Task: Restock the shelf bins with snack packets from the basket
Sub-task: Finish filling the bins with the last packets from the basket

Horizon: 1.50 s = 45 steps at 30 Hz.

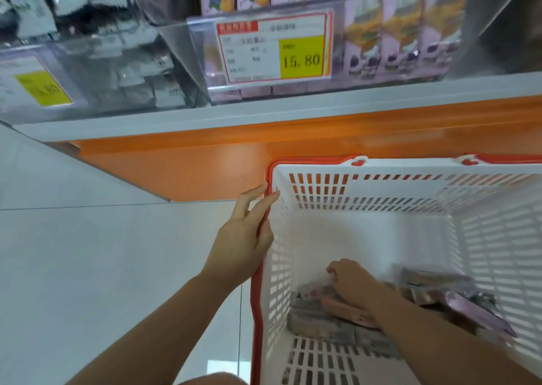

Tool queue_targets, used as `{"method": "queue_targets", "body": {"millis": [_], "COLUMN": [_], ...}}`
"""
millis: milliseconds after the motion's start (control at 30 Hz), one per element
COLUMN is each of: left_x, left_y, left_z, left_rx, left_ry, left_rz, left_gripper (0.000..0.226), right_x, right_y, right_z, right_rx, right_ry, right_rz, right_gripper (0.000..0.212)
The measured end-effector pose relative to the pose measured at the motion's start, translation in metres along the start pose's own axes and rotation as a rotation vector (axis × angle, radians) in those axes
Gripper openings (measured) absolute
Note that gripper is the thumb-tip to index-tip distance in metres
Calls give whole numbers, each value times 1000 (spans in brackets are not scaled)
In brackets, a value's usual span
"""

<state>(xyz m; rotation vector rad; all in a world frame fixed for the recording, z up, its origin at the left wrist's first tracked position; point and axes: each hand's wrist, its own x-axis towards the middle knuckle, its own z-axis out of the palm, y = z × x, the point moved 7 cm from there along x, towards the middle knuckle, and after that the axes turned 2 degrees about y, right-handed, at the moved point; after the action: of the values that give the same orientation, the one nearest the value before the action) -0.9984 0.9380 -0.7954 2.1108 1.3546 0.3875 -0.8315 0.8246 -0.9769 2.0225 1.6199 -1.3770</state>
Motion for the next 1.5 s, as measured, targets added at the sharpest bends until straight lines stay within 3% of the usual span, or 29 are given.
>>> {"method": "queue_targets", "body": {"millis": [233,467,600,733,800,900,1000,1067,1100,1233,1300,1400,1500], "left_x": [0,1,2,0,-8,-23,-36,-45,-50,-74,-86,-100,-104], "left_y": [-6,0,8,26,38,56,76,86,91,111,112,96,93], "left_z": [5,2,-8,-28,-43,-71,-102,-125,-135,-168,-180,-194,-192], "left_rx": [-9,50,118,252,268,33,-345,-491,-514,-421,-472,-789,-1033], "left_ry": [-14,-71,-151,-282,-260,-149,-33,46,71,124,211,383,371], "left_rz": [-3,-15,16,66,83,52,-39,-85,-84,48,83,-142,-261], "left_gripper": [43,44,46,44,41,36,32,30,30,37,46,45,29], "right_x": [6,-26,-61,-107,-134,-174,-201,-211,-216,-240,-249,-256,-258], "right_y": [-10,-37,-63,-88,-99,-117,-136,-146,-152,-182,-195,-219,-249], "right_z": [0,-61,-107,-152,-174,-197,-202,-200,-199,-197,-198,-198,-193], "right_rx": [-2,-63,-65,44,145,284,595,758,811,977,1053,1155,1175], "right_ry": [-102,98,99,89,125,147,73,18,2,-56,-65,-65,-41], "right_rz": [-37,-164,-181,-202,-217,-240,-255,-236,-222,-212,-238,-320,-404], "right_gripper": [28,30,23,30,38,39,30,52,60,42,42,32,29]}}
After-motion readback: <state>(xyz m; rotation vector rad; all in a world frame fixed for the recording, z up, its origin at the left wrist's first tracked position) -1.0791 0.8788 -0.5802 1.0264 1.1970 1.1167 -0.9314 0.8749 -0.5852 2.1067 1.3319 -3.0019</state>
